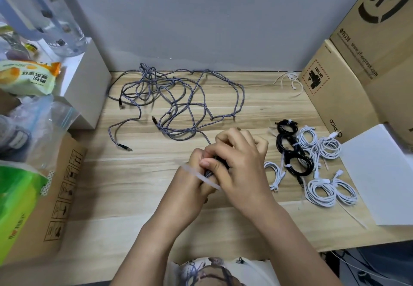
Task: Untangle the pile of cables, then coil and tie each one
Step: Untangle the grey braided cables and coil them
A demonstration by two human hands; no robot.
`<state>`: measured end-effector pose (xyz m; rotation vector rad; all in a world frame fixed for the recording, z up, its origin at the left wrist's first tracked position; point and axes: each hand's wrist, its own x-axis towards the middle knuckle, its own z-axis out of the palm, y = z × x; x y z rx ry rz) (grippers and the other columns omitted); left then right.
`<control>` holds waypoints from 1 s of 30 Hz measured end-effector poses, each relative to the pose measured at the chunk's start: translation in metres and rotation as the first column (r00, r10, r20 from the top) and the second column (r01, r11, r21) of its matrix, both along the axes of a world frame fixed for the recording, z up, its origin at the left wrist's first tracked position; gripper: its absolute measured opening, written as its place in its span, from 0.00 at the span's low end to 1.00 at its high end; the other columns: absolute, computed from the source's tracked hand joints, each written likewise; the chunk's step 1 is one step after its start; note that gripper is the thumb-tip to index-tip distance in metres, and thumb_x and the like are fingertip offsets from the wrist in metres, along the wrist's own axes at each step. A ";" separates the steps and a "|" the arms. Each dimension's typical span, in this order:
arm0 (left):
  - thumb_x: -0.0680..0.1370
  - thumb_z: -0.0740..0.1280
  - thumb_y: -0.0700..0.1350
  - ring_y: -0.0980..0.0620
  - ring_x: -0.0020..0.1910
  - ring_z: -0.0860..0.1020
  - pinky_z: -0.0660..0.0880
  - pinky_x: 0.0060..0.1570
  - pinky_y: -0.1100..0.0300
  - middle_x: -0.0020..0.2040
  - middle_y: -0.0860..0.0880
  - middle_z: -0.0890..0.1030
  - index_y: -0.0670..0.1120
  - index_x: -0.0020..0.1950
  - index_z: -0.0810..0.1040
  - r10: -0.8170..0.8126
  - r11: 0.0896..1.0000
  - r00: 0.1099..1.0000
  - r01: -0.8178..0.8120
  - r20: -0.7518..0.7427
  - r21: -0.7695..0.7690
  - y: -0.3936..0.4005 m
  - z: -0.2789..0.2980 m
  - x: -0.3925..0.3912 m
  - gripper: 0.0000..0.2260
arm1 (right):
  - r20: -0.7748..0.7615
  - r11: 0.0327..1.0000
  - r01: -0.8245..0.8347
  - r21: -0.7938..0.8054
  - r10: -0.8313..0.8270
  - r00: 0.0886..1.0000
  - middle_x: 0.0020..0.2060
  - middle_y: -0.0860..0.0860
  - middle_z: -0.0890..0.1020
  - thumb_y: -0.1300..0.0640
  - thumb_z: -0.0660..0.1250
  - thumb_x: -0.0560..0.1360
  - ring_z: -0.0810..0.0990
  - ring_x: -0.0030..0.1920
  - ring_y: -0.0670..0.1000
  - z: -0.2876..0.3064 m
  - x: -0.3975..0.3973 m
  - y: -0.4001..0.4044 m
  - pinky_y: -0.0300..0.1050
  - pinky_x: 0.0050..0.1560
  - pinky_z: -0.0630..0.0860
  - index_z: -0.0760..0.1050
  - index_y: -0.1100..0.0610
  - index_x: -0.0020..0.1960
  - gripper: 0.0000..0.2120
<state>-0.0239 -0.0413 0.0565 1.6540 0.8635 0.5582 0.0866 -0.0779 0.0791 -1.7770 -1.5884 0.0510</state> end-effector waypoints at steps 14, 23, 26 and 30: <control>0.69 0.64 0.46 0.53 0.29 0.71 0.68 0.29 0.60 0.28 0.53 0.74 0.50 0.40 0.68 0.074 0.991 0.970 -0.044 0.233 -0.129 0.011 -0.004 -0.006 0.05 | -0.378 0.955 -0.285 0.086 0.296 0.877 0.37 0.44 0.79 0.40 0.58 0.76 0.75 0.44 0.44 0.010 -0.007 -0.013 0.54 0.50 0.66 0.77 0.49 0.47 0.15; 0.73 0.65 0.38 0.62 0.28 0.70 0.68 0.29 0.67 0.28 0.58 0.75 0.50 0.38 0.68 0.191 0.976 0.947 -0.155 0.257 -0.155 0.007 0.003 0.000 0.09 | -0.816 0.949 -0.294 0.111 0.256 0.518 0.26 0.50 0.71 0.51 0.65 0.71 0.66 0.29 0.43 0.022 -0.020 -0.024 0.33 0.32 0.64 0.74 0.48 0.31 0.10; 0.71 0.65 0.38 0.60 0.29 0.71 0.68 0.31 0.64 0.28 0.58 0.76 0.50 0.39 0.70 0.231 0.969 0.948 -0.202 0.221 -0.145 0.004 0.006 0.002 0.08 | -0.814 0.982 -0.189 0.024 0.129 0.567 0.24 0.57 0.68 0.51 0.65 0.67 0.63 0.28 0.49 0.024 -0.020 -0.023 0.37 0.30 0.62 0.71 0.51 0.27 0.11; 0.66 0.67 0.53 0.52 0.33 0.73 0.70 0.34 0.52 0.32 0.54 0.78 0.57 0.40 0.74 0.261 0.959 0.941 -0.227 0.215 -0.172 0.003 0.002 0.002 0.06 | -0.790 0.998 -0.063 -0.027 0.017 0.613 0.25 0.66 0.67 0.61 0.65 0.65 0.62 0.27 0.47 0.021 -0.023 -0.022 0.35 0.28 0.61 0.65 0.72 0.27 0.16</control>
